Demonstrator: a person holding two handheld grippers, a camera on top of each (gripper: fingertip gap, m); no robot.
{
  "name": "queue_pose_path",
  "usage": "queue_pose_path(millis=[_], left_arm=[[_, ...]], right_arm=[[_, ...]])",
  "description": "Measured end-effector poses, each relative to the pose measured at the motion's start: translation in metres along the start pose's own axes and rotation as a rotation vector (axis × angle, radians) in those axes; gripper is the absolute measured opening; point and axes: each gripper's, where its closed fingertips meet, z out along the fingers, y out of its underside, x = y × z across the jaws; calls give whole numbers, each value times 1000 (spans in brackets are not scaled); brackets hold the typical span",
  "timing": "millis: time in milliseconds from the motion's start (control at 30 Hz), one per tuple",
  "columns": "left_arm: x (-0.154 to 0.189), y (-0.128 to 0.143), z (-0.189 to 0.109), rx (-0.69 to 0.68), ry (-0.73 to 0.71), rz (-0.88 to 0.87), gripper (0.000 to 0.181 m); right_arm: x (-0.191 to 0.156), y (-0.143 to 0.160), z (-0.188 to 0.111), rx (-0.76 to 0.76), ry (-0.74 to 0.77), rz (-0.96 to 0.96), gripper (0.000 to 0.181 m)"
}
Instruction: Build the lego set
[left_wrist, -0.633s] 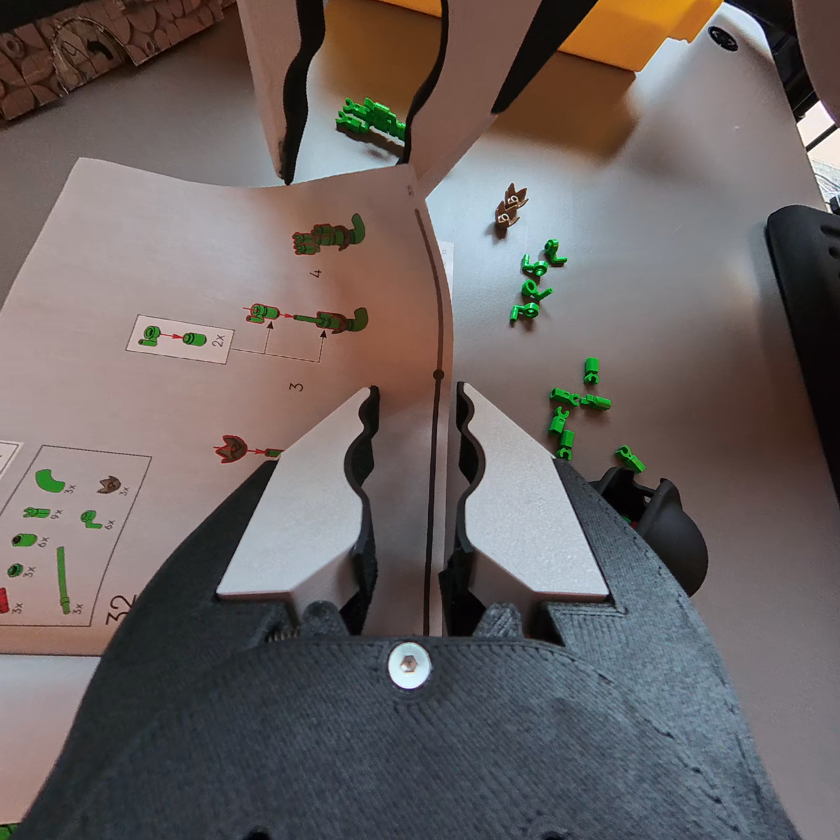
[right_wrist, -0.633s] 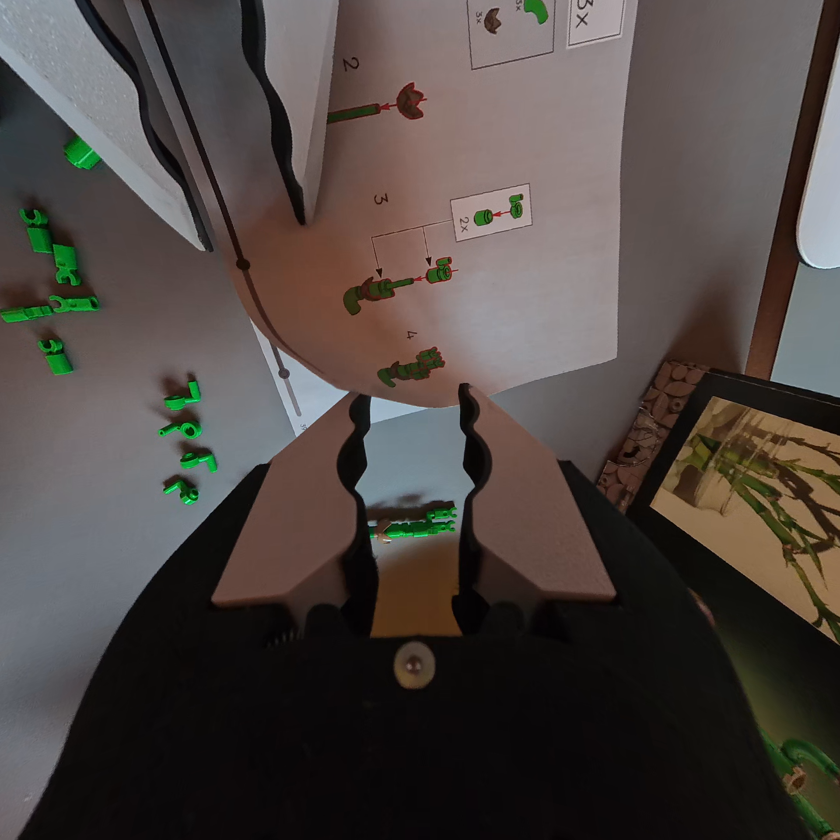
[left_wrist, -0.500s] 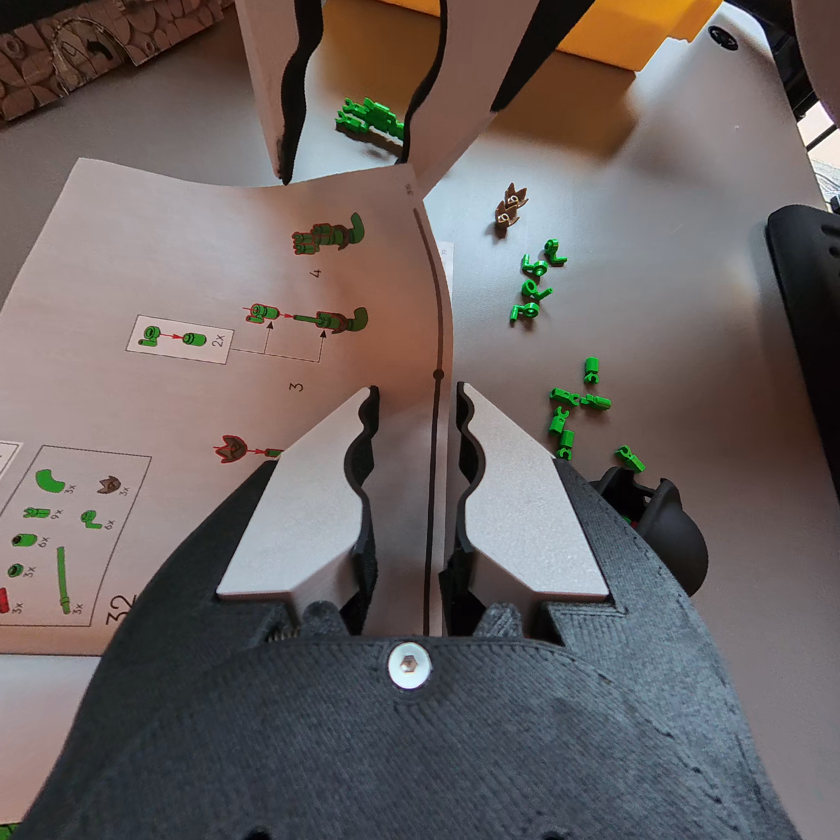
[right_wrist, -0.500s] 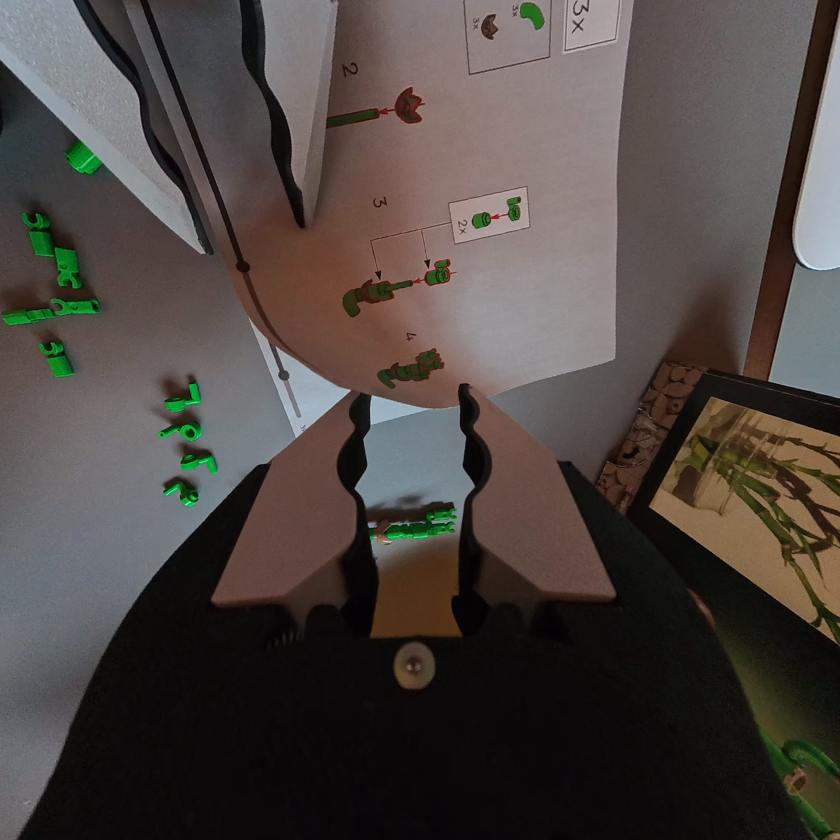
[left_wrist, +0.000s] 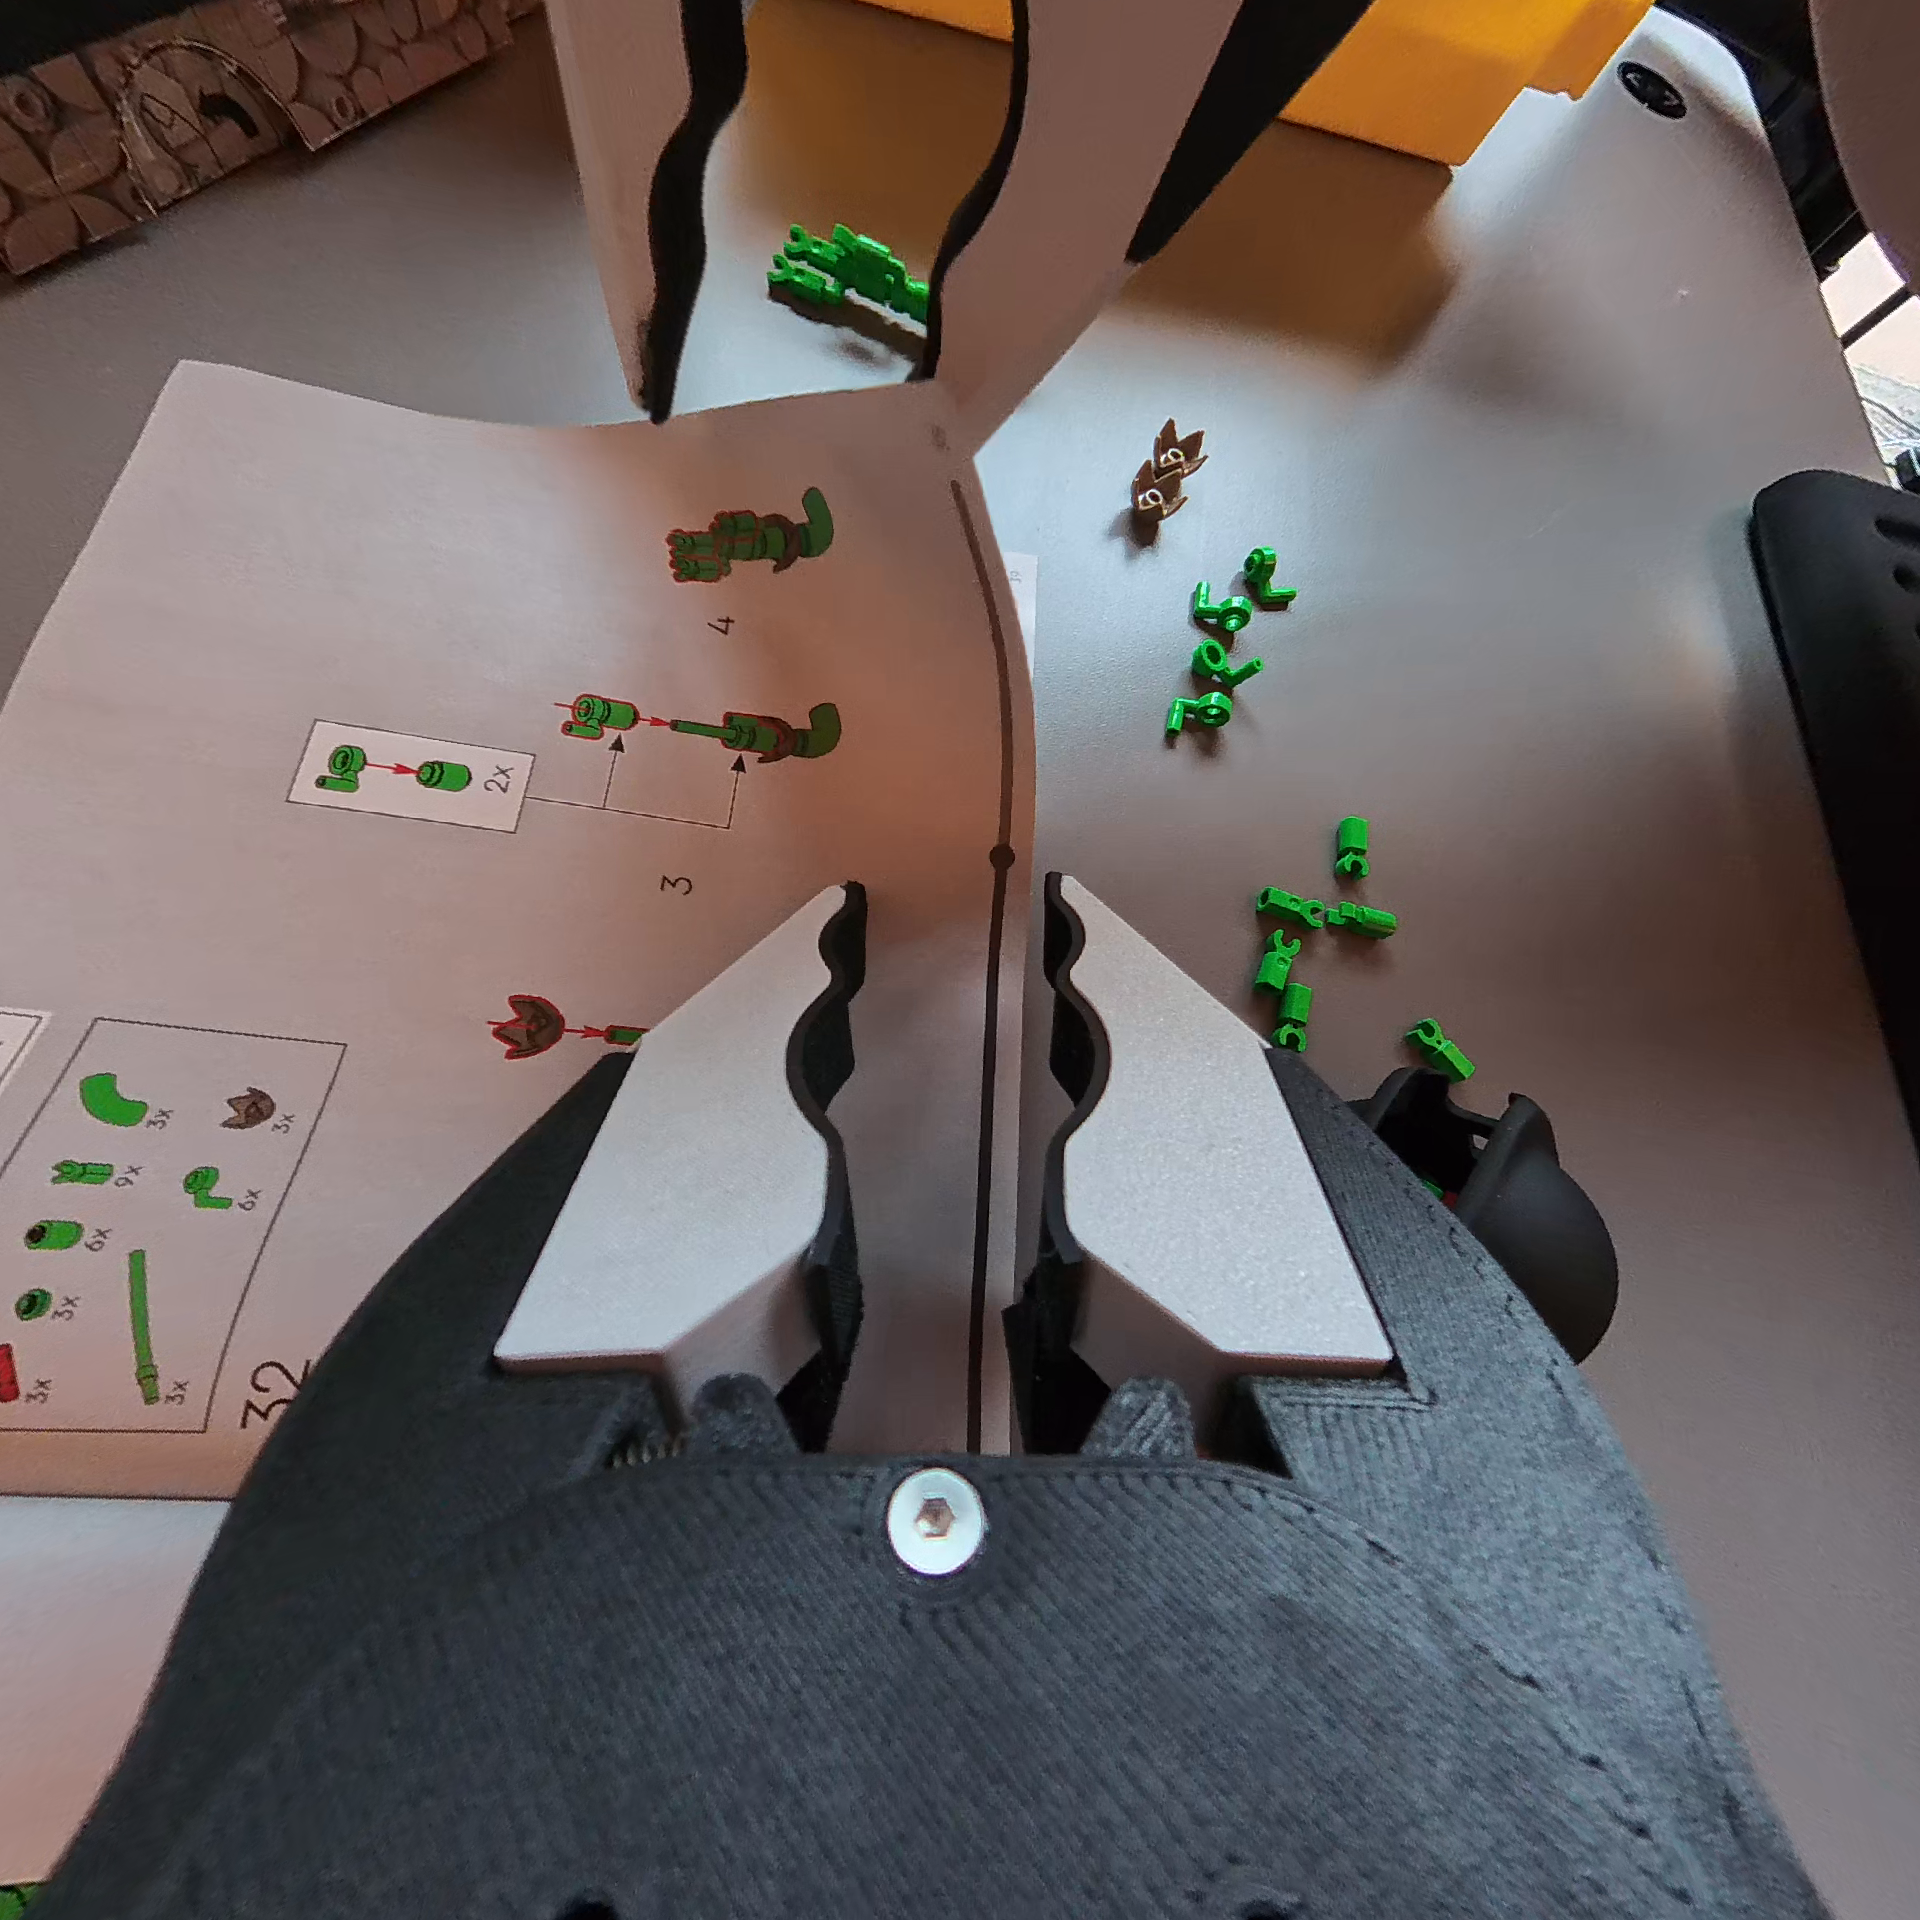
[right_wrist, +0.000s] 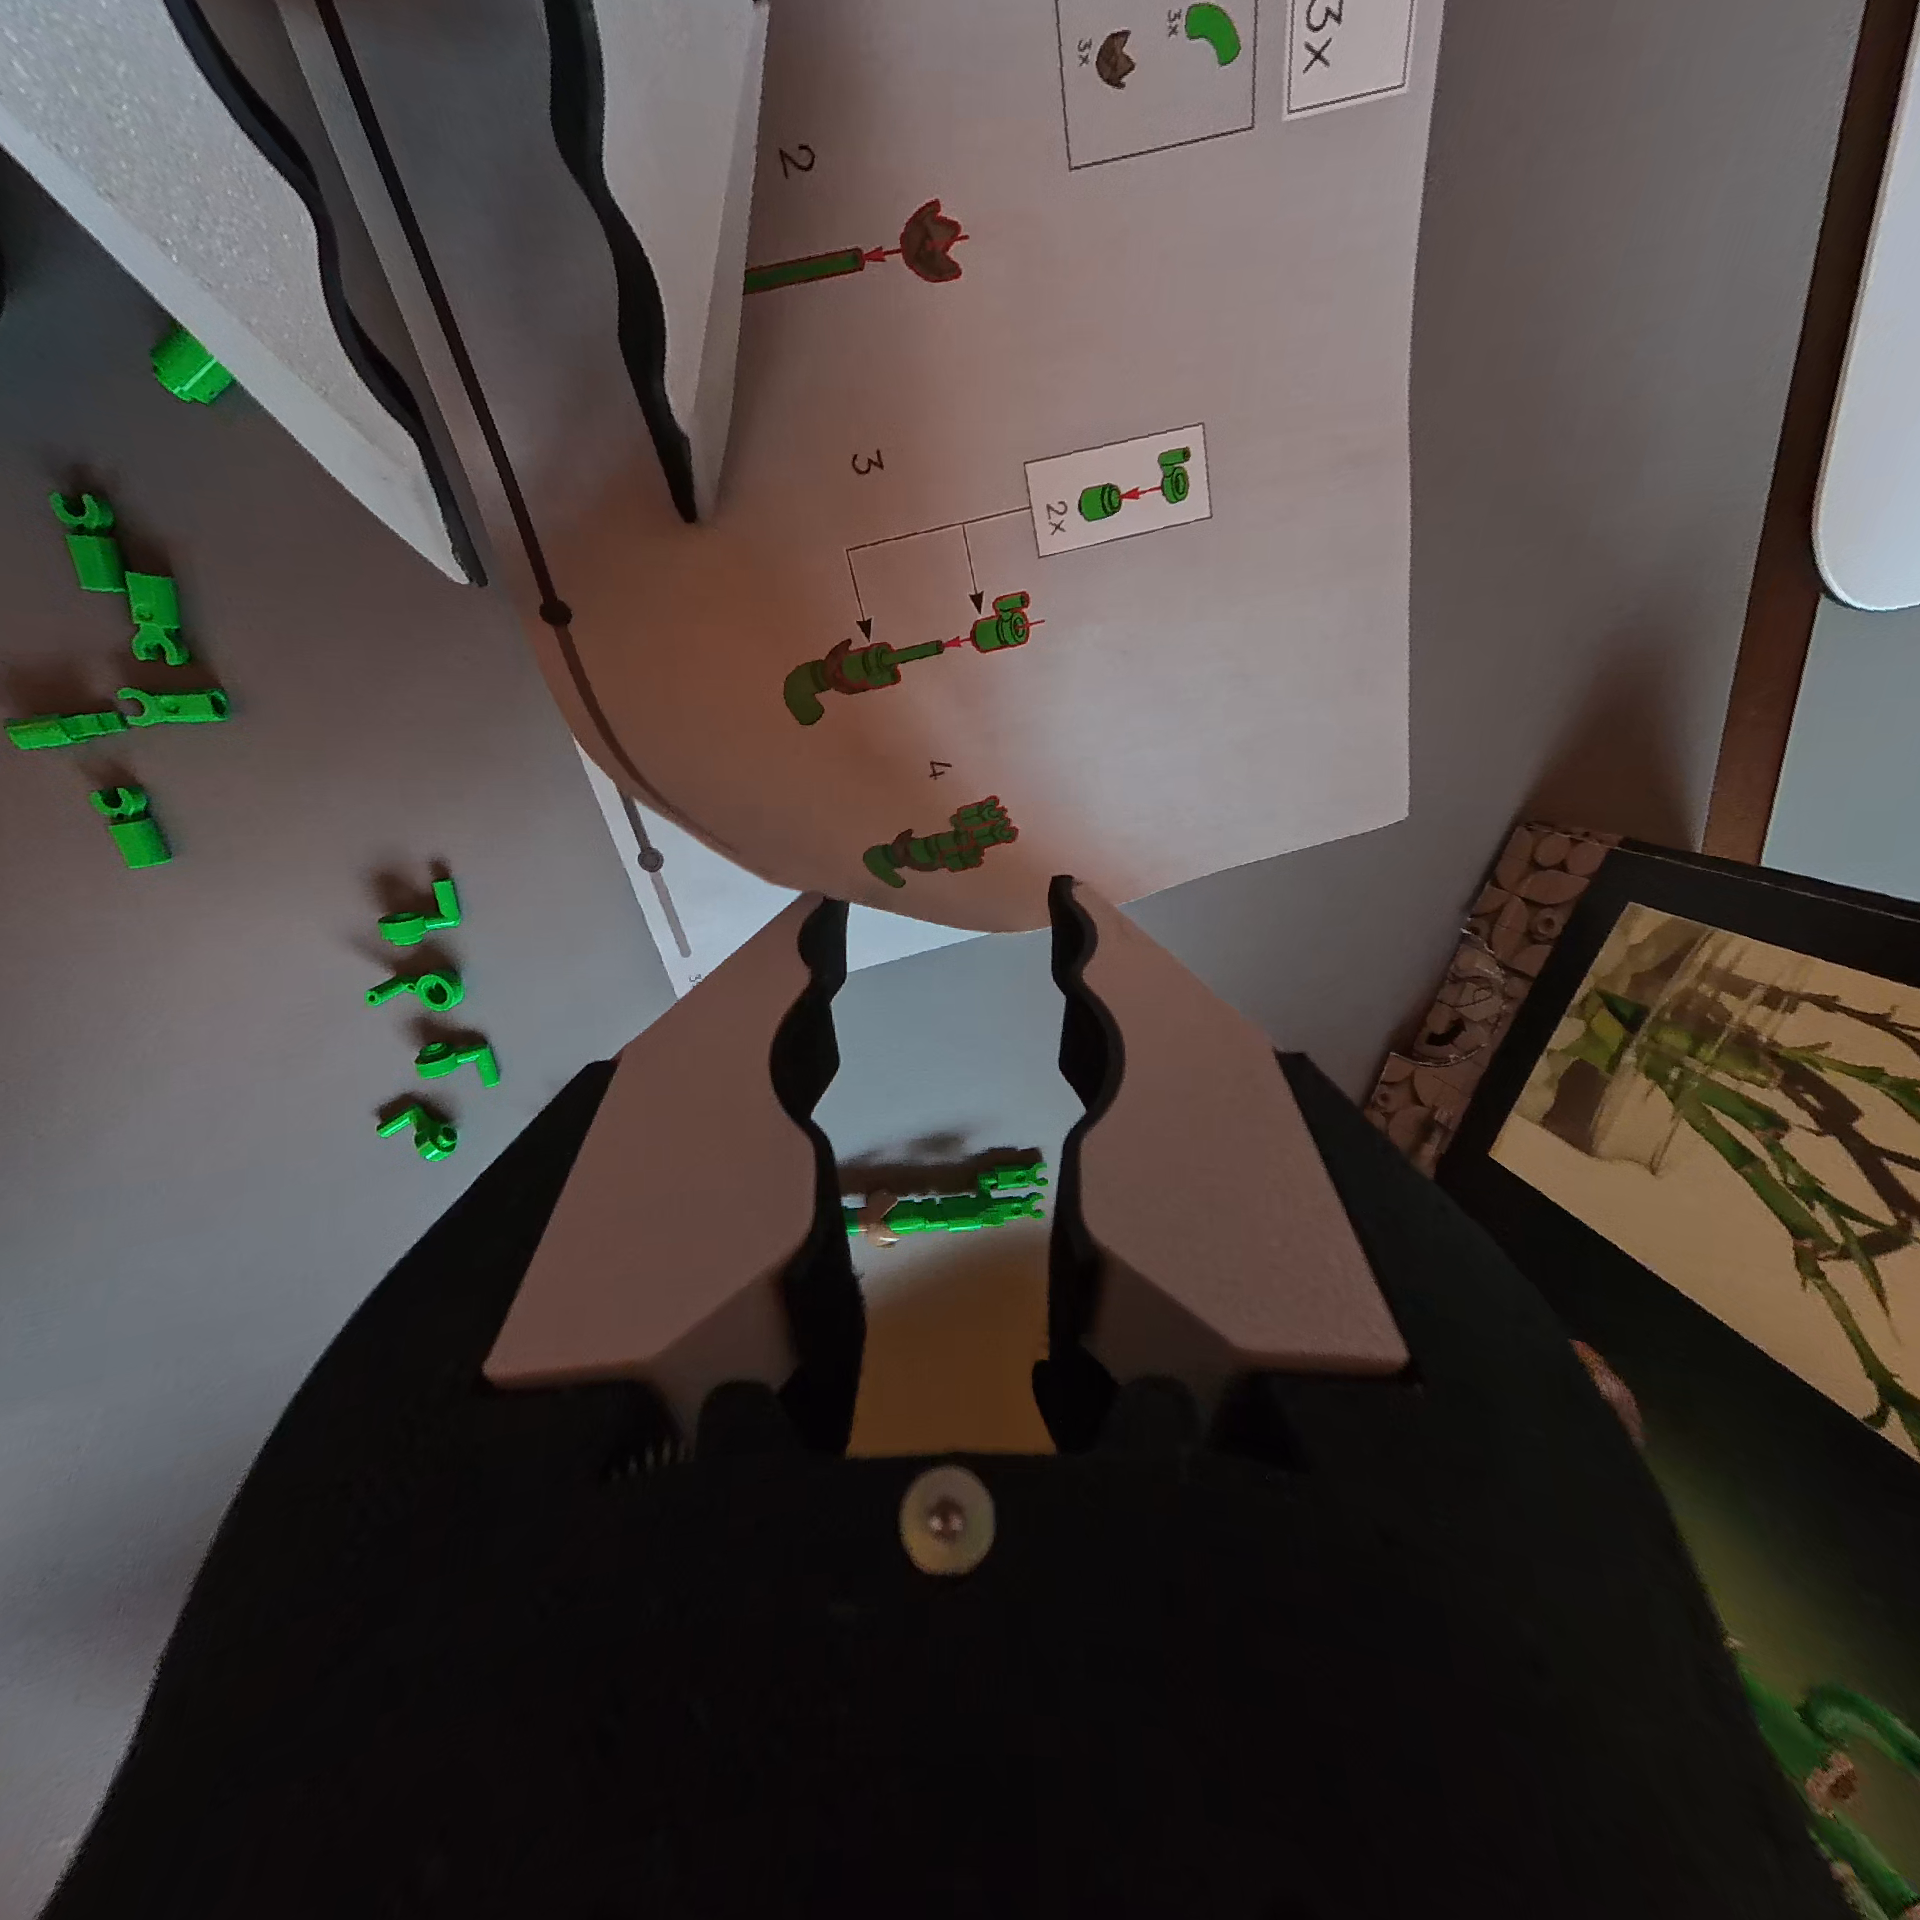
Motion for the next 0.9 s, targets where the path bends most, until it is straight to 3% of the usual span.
queue_pose_path(millis=[33, 333, 567, 733, 900], left_arm=[[0, 0, 0, 0, 0, 0, 33], [-1, -4, -1, 20, 19, -81, 39], [-8, -12, -4, 86, 90, -304, 28], [-13, -39, -9, 232, 177, -515, 26], [-20, -54, -4, 200, 124, -525, 32]], right_arm=[[0, 1, 0, 4, 8, 8, 38], [11, 12, -6, 269, 222, 427, 51], [-12, 10, 1, 330, 245, 527, 50], [-24, 7, 11, 371, 229, 471, 25], [-26, 0, 14, 431, 254, 399, 4]])
